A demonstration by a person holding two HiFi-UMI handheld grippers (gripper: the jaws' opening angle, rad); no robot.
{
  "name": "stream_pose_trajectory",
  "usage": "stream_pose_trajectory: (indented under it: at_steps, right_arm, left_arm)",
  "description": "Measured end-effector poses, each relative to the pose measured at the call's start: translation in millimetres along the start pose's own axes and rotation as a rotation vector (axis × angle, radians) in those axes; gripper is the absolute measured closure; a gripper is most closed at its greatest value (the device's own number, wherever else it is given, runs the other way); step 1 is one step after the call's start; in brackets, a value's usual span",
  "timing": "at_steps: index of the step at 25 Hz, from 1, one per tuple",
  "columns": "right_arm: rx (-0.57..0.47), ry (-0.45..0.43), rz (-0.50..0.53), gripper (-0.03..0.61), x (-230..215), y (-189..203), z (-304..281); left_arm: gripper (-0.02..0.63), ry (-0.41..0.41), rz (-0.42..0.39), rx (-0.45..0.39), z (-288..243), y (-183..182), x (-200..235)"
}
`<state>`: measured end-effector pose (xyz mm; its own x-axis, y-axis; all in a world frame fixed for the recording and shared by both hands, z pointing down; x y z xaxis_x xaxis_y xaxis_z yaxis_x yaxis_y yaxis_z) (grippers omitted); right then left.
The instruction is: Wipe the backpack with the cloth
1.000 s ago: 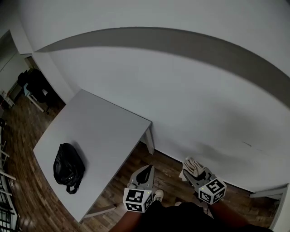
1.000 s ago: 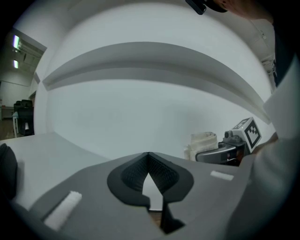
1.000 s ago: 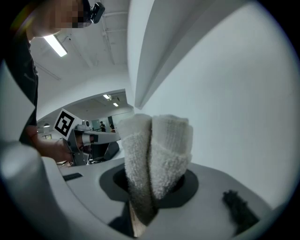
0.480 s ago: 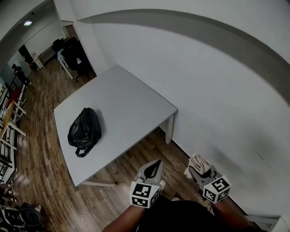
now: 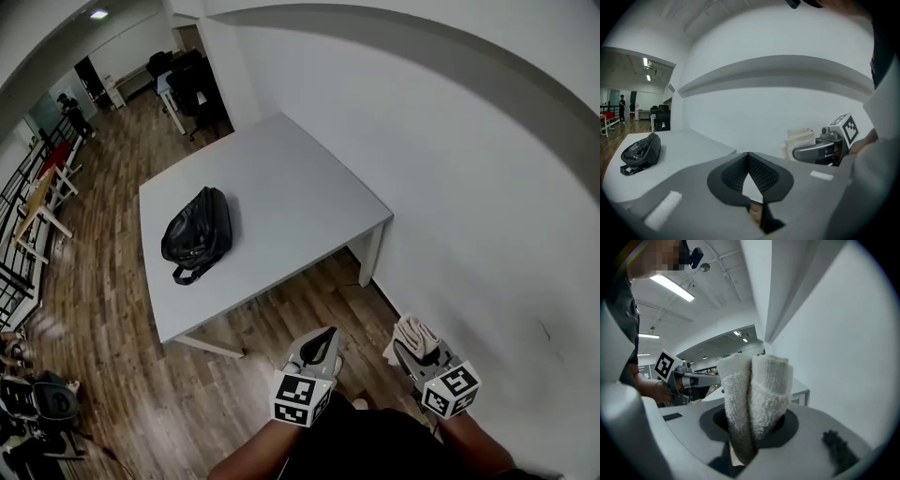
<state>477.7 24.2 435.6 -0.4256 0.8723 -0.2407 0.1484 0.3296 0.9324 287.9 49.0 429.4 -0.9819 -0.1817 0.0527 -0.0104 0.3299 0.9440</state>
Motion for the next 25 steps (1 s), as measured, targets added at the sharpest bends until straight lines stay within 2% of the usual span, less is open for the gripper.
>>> stream_pose_trajectory:
  at_steps: [8, 14, 25]
  right_arm:
    - [0.011, -0.031, 0.000, 0.480, 13.3, 9.5, 10.0]
    - [0.009, -0.100, 0.012, 0.480, 34.6, 10.1, -10.3]
    - [0.090, -0.278, 0.047, 0.480, 71.1, 25.0, -76.7]
  left_arm:
    - [0.607, -0.030, 0.035, -0.017, 20.3, 6.9, -9.2]
    - [0.607, -0.131, 0.051, -0.016, 53.8, 18.6, 17.2]
    - [0.607, -0.320, 0.159, 0.019, 110.2, 65.1, 66.1]
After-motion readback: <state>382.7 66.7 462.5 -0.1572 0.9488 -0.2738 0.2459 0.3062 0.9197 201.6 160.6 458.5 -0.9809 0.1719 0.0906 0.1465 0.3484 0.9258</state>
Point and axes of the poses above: the fingertips, and each gripper's own axes: z backward along the fingers, x to its left, y out of its underside, the point moved 5 cm from there along z, backward along the fingers, and after that the axes turned 11 degrees about -y, right-handed, at the moved point
